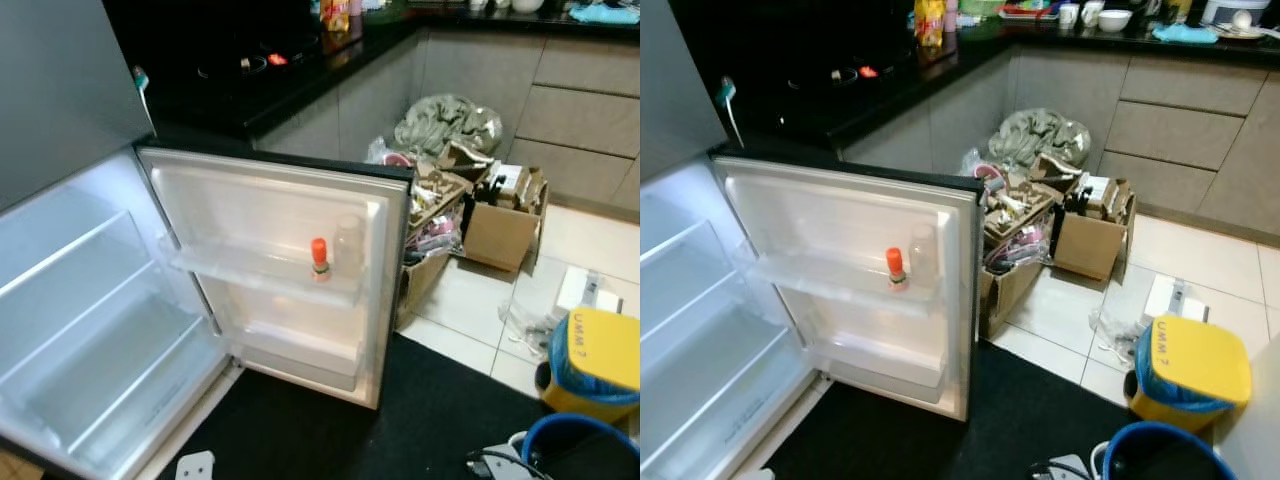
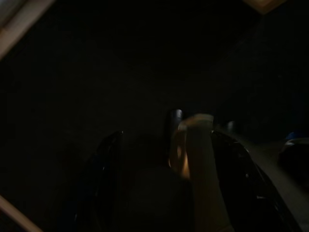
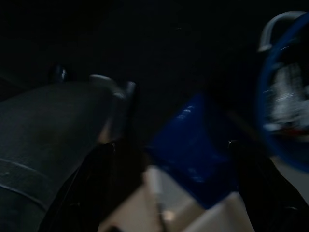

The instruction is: Restocking fridge

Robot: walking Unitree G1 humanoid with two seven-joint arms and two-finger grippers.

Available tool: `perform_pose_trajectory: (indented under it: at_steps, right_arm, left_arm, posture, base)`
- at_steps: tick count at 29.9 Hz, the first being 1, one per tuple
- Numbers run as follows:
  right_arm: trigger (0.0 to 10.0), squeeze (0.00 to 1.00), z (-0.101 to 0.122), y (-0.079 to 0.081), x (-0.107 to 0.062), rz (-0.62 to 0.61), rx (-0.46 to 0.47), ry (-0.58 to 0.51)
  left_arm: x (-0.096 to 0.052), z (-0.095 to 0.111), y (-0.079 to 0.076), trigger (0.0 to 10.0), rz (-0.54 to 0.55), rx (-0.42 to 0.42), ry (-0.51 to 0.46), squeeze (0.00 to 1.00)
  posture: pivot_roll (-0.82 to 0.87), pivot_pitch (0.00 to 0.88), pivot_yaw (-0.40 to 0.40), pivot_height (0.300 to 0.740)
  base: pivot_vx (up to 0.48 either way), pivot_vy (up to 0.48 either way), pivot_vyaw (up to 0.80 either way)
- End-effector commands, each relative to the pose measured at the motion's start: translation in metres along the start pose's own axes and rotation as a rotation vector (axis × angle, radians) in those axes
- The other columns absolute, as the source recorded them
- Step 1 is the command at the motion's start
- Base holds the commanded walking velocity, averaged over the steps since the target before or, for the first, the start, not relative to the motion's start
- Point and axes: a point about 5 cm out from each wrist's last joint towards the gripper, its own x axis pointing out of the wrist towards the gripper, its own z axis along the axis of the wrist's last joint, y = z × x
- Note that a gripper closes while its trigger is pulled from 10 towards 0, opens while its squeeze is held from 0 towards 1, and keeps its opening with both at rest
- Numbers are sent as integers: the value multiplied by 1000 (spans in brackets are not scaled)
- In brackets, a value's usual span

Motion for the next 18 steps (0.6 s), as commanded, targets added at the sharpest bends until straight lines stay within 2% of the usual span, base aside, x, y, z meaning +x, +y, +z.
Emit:
perform_pose_trajectory:
  at_steps: [1, 18]
  right_arm:
    - [10000, 0, 0, 6, 1, 20, -2, 1]
    - [10000, 0, -8, 7, 0, 28, -1, 16]
  left_arm:
    - [-2, -7, 1, 10000, 9, -4, 23, 0]
    - [-1, -5, 0, 10000, -2, -17, 16, 0]
  posture:
    - [-31, 42, 0, 740]
    - [-40, 51, 9, 740]
  base:
    - [0, 0, 769]
    - [0, 0, 769]
